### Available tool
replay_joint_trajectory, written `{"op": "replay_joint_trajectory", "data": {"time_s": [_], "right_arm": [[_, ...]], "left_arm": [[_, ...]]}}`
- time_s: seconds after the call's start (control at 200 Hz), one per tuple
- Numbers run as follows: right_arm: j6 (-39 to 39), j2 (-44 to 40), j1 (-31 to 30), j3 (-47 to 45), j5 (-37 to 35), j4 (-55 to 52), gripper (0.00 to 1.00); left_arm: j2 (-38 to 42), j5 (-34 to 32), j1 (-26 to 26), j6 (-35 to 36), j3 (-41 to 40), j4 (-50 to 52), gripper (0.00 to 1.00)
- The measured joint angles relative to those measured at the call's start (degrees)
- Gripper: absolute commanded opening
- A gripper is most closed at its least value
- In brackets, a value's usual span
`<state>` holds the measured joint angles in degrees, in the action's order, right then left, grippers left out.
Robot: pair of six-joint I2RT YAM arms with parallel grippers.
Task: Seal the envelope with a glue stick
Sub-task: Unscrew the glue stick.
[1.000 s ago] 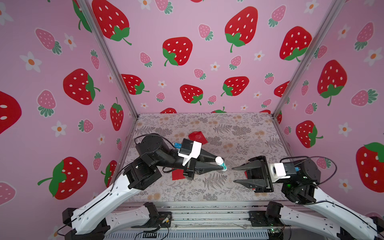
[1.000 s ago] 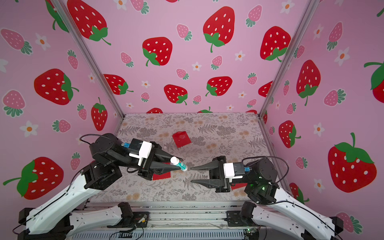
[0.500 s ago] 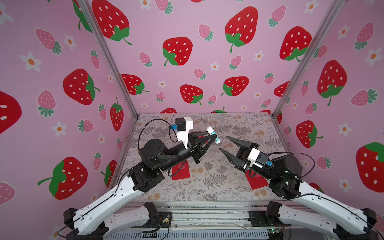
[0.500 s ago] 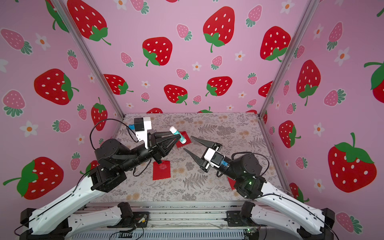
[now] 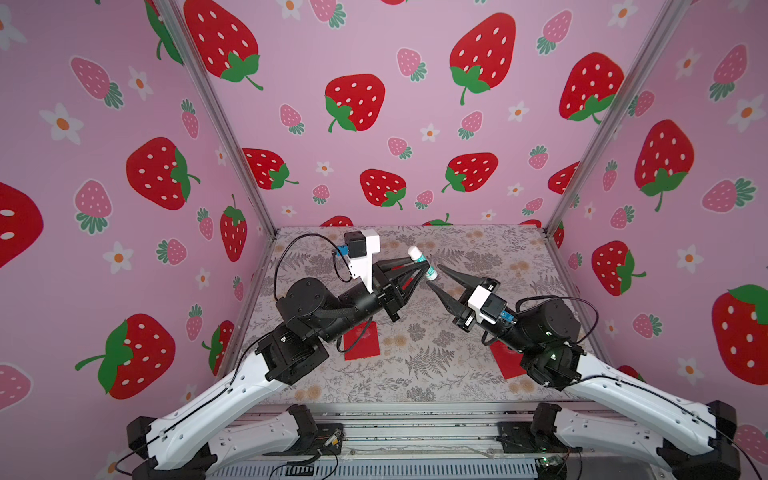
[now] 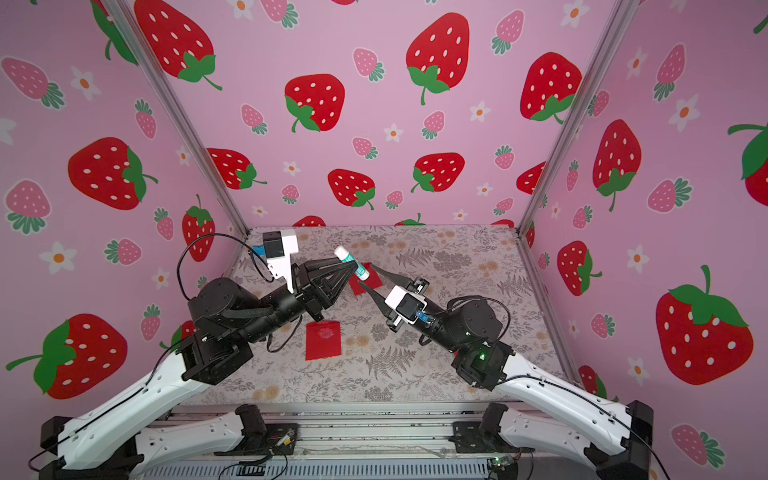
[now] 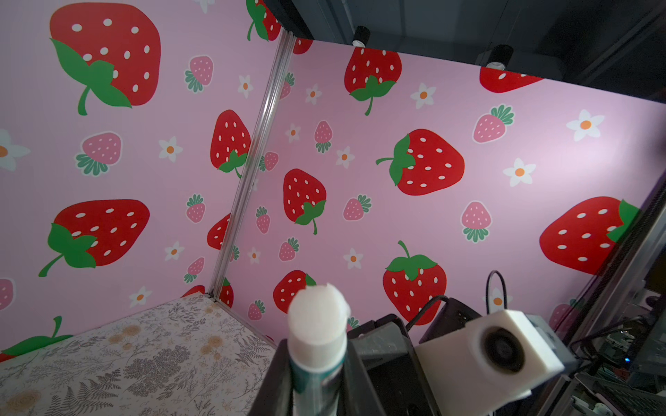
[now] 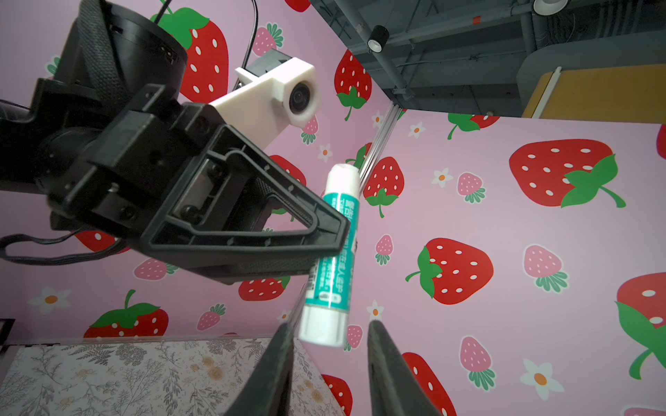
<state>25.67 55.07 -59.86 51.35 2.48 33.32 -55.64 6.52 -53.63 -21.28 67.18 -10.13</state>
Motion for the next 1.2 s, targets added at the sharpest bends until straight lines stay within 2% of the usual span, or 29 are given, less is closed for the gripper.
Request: {"op": "replay_joint_trajectory", "data": {"time_s": [0.175, 0.875, 1.0, 1.101, 1.201], "right_arm": [[-0.59, 1.44, 0.0, 0.57, -0.15, 0.33, 0.26], [-4.11, 1.9, 0.0, 1.25, -0.15, 1.22, 0.28], [-4.74, 2.01, 0.0, 1.46, -0.28, 1.18, 0.21], [-5.16, 2.16, 0.0, 1.73, -0.55, 1.07, 0.11], [-5.79, 2.16, 0.0, 1.86, -0.9, 0.83, 0.06]], "left_arm": [[-0.02, -0.09, 0.0, 0.0, 0.0, -0.24, 0.0], [-0.17, -0.52, 0.0, 0.02, 0.0, -0.81, 0.0], [-0.17, -0.57, 0.0, 0.07, 0.0, -0.85, 0.0], [-0.22, -0.94, 0.0, 0.09, 0.0, -1.11, 0.0], [-0.33, -0.9, 0.0, 0.46, 0.0, -1.4, 0.0]]}}
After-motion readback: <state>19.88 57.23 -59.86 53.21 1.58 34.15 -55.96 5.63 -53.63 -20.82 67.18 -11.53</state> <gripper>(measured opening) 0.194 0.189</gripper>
